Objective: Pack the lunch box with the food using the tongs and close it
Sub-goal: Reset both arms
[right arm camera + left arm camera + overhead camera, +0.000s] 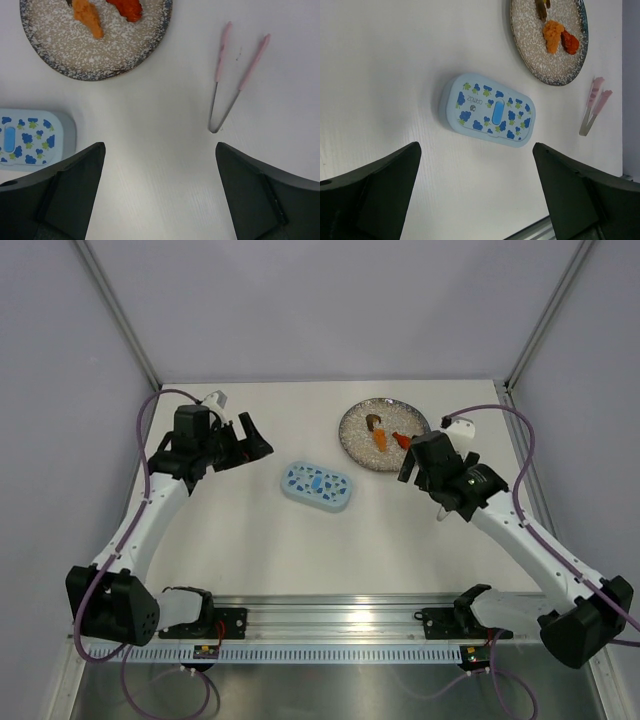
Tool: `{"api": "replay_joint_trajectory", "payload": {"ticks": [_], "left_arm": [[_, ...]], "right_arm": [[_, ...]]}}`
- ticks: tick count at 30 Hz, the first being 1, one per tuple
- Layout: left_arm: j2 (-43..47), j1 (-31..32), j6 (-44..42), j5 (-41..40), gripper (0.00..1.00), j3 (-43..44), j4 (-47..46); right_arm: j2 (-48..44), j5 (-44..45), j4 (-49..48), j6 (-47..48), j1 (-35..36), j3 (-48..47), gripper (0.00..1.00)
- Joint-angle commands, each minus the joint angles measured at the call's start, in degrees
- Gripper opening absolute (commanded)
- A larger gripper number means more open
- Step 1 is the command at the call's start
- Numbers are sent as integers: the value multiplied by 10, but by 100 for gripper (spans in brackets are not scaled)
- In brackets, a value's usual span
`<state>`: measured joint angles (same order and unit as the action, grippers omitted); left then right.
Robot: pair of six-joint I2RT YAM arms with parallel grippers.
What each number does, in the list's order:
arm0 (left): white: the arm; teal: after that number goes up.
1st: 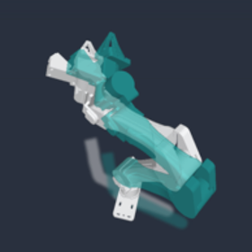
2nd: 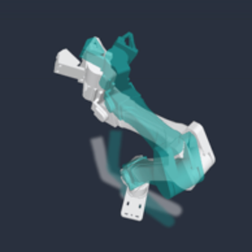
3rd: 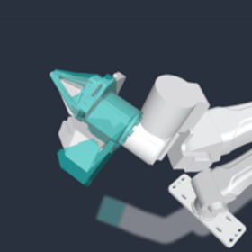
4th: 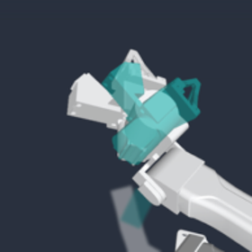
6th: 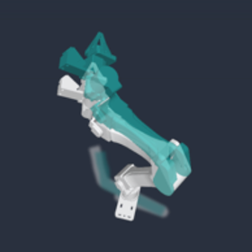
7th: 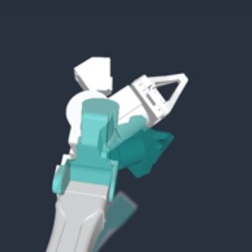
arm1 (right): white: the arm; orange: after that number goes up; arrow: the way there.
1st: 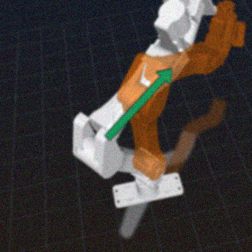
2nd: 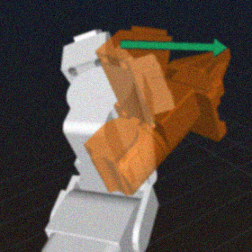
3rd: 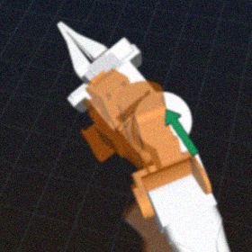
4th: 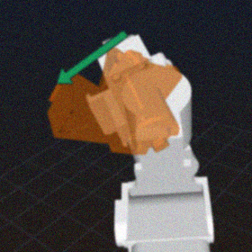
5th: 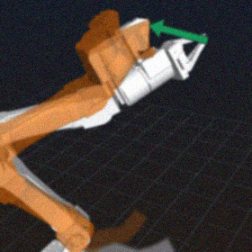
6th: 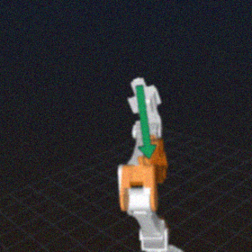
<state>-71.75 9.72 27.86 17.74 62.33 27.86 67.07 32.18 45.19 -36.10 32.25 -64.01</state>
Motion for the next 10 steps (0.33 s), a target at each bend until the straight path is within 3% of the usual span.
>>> {"api": "replay_joint_trajectory", "payload": {"ticks": [1,10], "left_arm": [[27,2,-41,-34,99,35,22],[61,2,-70,-69,99,40,52]], "right_arm": [[-44,58,31,-39,2,19,100],[-116,82,54,-65,2,73,99]]}}
